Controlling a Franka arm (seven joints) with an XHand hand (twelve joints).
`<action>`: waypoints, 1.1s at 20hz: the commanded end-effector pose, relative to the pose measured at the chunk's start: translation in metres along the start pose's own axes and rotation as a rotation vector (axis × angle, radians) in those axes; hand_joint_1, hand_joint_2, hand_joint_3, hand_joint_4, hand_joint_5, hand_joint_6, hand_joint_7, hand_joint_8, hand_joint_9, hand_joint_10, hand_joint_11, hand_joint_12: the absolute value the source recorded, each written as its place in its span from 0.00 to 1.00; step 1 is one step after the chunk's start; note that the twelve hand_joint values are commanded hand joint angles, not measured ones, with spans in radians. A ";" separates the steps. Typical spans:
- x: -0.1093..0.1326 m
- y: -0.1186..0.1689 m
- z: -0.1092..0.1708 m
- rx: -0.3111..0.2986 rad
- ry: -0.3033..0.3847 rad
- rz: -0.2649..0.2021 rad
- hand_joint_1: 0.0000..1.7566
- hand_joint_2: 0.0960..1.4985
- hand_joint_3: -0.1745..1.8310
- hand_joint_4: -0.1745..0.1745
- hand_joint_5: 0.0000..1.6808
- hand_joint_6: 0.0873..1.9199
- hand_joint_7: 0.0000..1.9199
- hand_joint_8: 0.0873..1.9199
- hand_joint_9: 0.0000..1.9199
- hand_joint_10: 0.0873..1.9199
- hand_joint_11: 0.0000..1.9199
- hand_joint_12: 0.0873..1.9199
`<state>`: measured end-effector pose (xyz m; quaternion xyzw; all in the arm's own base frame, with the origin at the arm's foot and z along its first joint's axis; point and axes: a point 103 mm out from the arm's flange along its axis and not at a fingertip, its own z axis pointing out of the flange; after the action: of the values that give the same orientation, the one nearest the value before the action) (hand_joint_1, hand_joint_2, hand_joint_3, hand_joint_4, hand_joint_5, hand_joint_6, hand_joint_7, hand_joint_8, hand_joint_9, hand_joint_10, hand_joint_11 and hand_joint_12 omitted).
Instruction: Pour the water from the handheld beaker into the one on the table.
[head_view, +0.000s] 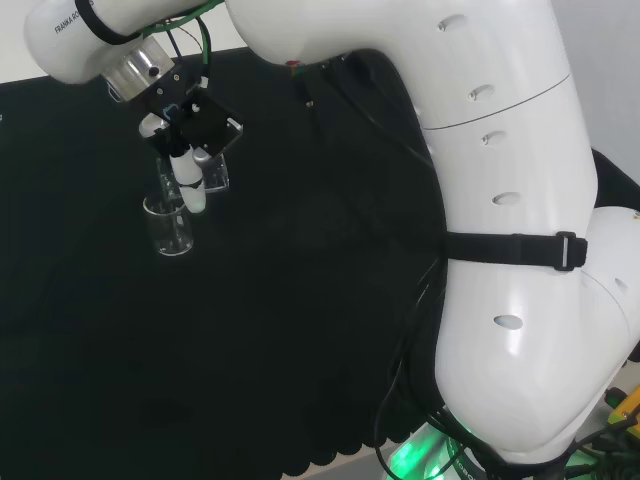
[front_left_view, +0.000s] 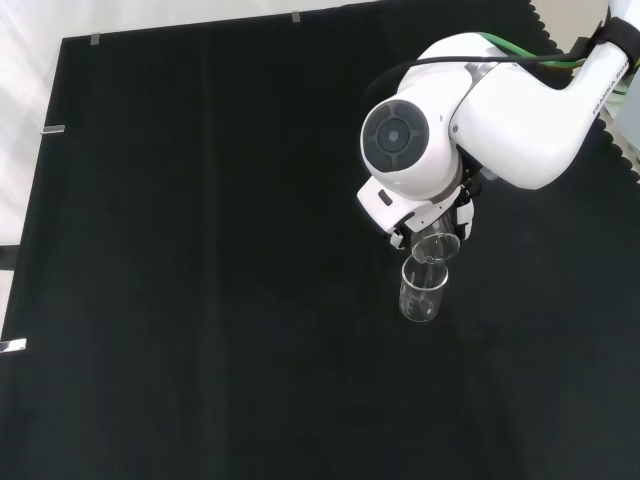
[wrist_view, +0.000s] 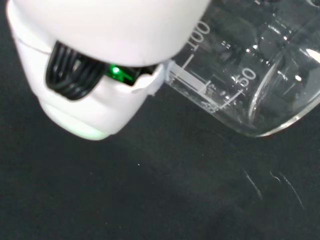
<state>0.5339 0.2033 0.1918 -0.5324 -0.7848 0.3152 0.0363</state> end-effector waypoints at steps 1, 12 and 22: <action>0.000 -0.002 -0.001 0.003 -0.014 0.006 0.76 0.29 0.52 0.00 0.80 0.27 0.74 0.25 0.88 0.20 0.68 0.32; 0.004 -0.002 -0.003 0.025 -0.052 0.017 0.76 0.29 0.52 0.00 0.80 0.28 0.74 0.26 0.87 0.20 0.68 0.32; 0.002 -0.005 -0.005 0.015 -0.065 0.020 0.76 0.29 0.52 0.00 0.80 0.28 0.74 0.26 0.87 0.20 0.68 0.32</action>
<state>0.5315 0.2081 0.1951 -0.5298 -0.7770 0.3396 0.0155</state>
